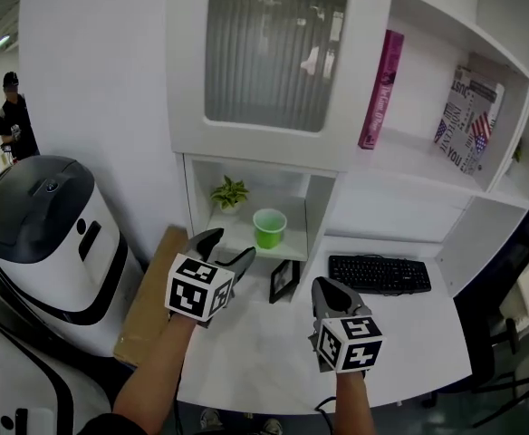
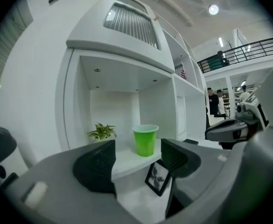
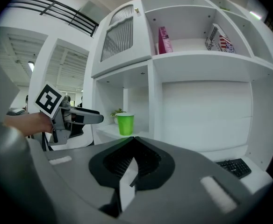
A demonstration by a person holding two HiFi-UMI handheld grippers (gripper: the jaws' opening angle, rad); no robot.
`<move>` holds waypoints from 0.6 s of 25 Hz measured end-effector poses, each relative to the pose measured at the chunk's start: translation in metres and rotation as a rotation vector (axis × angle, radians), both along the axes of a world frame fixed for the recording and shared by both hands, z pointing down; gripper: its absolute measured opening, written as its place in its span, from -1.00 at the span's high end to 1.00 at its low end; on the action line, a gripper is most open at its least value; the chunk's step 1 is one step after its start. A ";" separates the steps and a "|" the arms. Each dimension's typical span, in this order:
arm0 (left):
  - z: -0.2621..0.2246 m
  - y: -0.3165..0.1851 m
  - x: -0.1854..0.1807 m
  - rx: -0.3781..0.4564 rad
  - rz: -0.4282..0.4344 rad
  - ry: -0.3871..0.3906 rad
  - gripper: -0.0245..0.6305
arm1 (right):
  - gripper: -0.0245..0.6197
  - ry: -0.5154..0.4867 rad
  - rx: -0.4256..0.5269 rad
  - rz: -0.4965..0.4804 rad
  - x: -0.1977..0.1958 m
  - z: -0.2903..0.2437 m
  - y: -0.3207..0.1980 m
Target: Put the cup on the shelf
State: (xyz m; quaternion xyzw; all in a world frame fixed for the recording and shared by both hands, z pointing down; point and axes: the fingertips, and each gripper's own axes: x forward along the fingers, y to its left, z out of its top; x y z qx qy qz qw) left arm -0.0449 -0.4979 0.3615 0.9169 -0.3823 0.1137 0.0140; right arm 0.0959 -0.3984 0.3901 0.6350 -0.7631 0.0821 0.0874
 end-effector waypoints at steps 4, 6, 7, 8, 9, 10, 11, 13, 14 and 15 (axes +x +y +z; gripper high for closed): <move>0.005 0.020 -0.013 -0.009 -0.022 0.020 0.09 | 0.85 0.002 0.001 -0.024 -0.004 -0.001 -0.003; 0.007 0.030 -0.016 0.000 -0.012 0.023 0.18 | 0.85 0.002 0.001 -0.039 -0.006 -0.001 -0.003; 0.007 0.035 -0.017 0.014 -0.002 0.026 0.23 | 0.85 0.002 0.002 -0.046 -0.007 -0.001 -0.004; 0.007 0.040 -0.018 0.031 0.008 0.030 0.30 | 0.85 0.002 0.002 -0.053 -0.008 -0.001 -0.004; 0.008 0.044 -0.019 0.045 0.015 0.034 0.38 | 0.85 0.002 0.002 -0.059 -0.009 -0.002 -0.004; 0.009 0.046 -0.022 0.054 0.016 0.036 0.43 | 0.85 0.003 0.002 -0.066 -0.010 -0.002 -0.005; 0.010 0.048 -0.025 0.059 0.012 0.039 0.49 | 0.85 0.006 0.003 -0.072 -0.011 -0.002 -0.005; 0.012 0.048 -0.032 0.058 -0.004 0.044 0.60 | 0.85 0.010 0.007 -0.082 -0.012 -0.003 -0.006; 0.012 0.048 -0.035 0.054 -0.013 0.045 0.65 | 0.85 0.012 0.010 -0.086 -0.013 -0.004 -0.007; 0.012 0.047 -0.039 0.050 -0.021 0.047 0.69 | 0.85 0.014 0.013 -0.088 -0.013 -0.005 -0.008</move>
